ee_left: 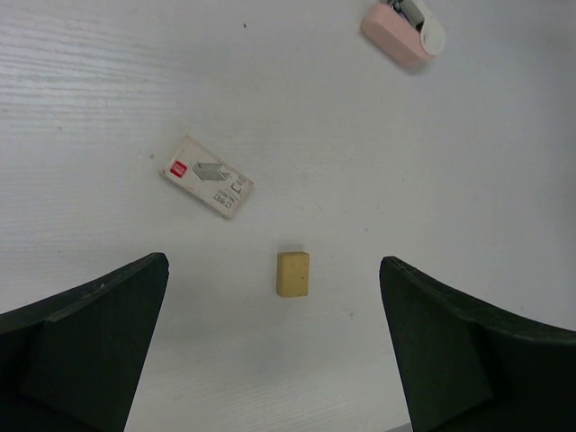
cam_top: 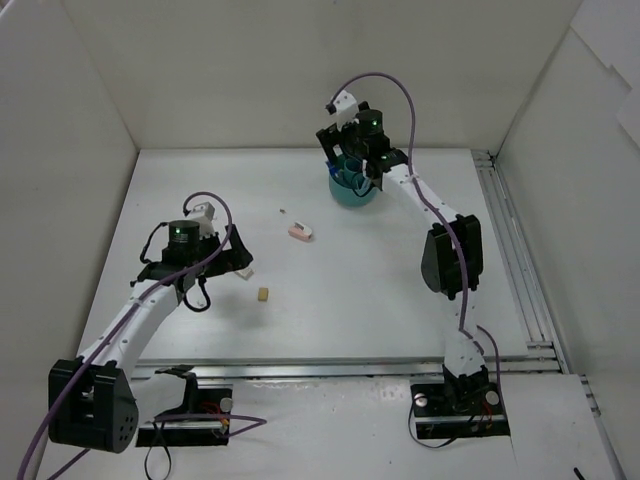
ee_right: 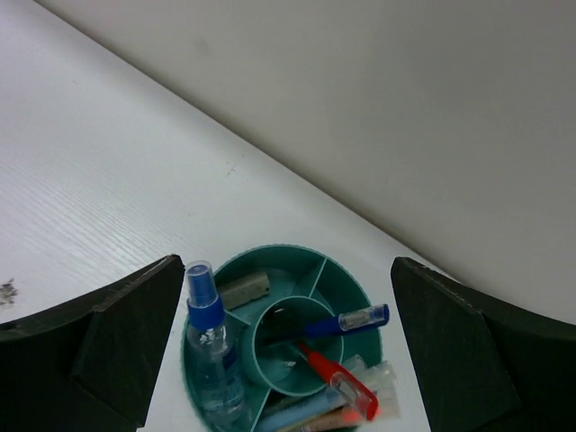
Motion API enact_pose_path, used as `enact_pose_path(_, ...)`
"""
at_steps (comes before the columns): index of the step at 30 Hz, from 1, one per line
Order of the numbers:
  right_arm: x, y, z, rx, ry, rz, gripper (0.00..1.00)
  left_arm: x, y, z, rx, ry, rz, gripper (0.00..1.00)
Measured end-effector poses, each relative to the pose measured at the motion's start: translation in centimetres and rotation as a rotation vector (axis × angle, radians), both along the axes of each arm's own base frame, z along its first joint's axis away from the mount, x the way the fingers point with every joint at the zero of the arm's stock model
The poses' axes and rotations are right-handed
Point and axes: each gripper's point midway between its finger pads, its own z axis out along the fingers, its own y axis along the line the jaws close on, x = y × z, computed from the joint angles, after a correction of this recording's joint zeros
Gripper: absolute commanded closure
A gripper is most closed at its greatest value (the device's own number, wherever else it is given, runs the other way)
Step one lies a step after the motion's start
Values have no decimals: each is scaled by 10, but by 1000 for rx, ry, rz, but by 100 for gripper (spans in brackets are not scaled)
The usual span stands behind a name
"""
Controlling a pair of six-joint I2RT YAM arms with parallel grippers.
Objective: Sort the stationery into containers
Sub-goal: Pick up the stationery from the center of the board.
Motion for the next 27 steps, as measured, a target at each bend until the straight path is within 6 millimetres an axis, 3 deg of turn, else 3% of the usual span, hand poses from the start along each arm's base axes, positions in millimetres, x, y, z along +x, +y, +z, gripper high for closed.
enact_pose_path(4,-37,14,63,15,-81,21,2,-16,-20,-21,33,80,-58,0)
enact_pose_path(6,-67,23,93,28,-123,15,2,-23,-32,-34,62,122,-90,0)
enact_pose_path(10,-125,30,123,109,-128,-17,2,-34,-49,-53,106,180,-130,6)
enact_pose_path(12,-149,22,123,158,-90,-54,2,-38,-54,-63,135,201,-138,17)
enact_pose_path(14,-163,1,114,203,-45,-127,2,-40,-56,-72,163,224,-134,22)
enact_pose_path(20,-193,-51,64,243,98,-302,2,-46,-55,-103,240,305,-113,36)
enact_pose_path(23,-208,-62,49,252,137,-344,2,-47,-55,-112,284,321,-108,50)
enact_pose_path(26,-218,-69,47,273,148,-365,2,-44,-60,-113,308,315,-106,68)
enact_pose_path(27,-221,-71,48,284,147,-371,2,-43,-61,-114,313,314,-105,80)
